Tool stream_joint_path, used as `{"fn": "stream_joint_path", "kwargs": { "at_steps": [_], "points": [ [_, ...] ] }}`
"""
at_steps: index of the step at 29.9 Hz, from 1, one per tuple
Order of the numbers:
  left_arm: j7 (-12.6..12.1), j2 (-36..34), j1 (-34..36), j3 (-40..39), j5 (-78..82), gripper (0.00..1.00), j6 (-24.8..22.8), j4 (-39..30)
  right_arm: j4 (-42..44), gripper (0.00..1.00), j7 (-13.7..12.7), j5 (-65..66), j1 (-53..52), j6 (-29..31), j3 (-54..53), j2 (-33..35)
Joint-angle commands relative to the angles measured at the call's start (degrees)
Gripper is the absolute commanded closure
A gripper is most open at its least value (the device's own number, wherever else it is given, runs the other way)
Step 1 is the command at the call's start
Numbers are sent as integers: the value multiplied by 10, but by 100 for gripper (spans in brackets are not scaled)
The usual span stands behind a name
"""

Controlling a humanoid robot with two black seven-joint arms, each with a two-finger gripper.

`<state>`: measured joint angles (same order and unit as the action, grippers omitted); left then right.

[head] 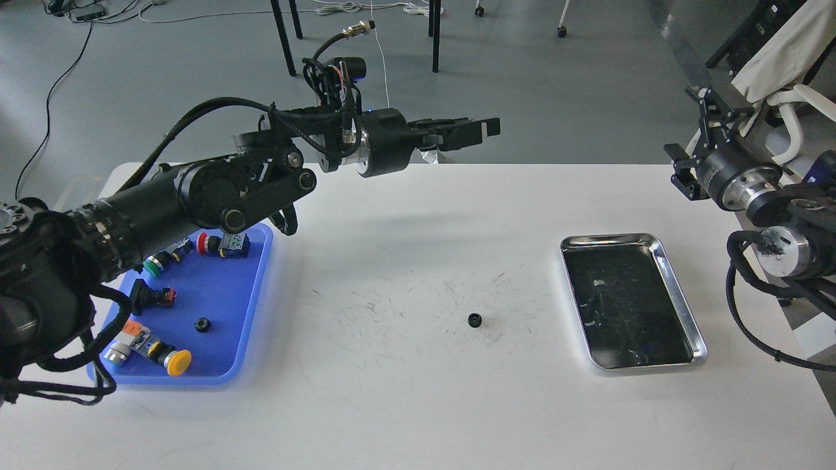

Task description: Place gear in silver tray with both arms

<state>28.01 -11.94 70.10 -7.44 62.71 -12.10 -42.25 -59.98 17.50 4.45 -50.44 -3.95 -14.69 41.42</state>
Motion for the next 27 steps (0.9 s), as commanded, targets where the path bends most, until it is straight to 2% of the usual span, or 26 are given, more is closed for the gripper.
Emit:
{"fn": "stream_joint_path", "kwargs": {
  "at_steps": [1, 17, 22, 26, 27],
  "points": [
    [0, -29, 3, -2, -70, 18, 1, 15, -11, 1, -2, 42, -31, 10, 44, 15],
    [0, -160, -11, -8, -237, 10, -2, 32, -102, 1, 5, 201, -144, 24, 214, 56],
    [0, -186, -31, -20, -332, 10, -27, 37, -128, 1, 12, 229, -187, 44, 244, 60],
    [0, -197, -64, -22, -375, 8, -50, 39, -125, 1, 54, 264, -203, 93, 265, 71],
    [0, -200, -71, -25, -384, 8, -54, 39, -124, 1, 58, 271, -207, 97, 279, 71]
  ]
}}
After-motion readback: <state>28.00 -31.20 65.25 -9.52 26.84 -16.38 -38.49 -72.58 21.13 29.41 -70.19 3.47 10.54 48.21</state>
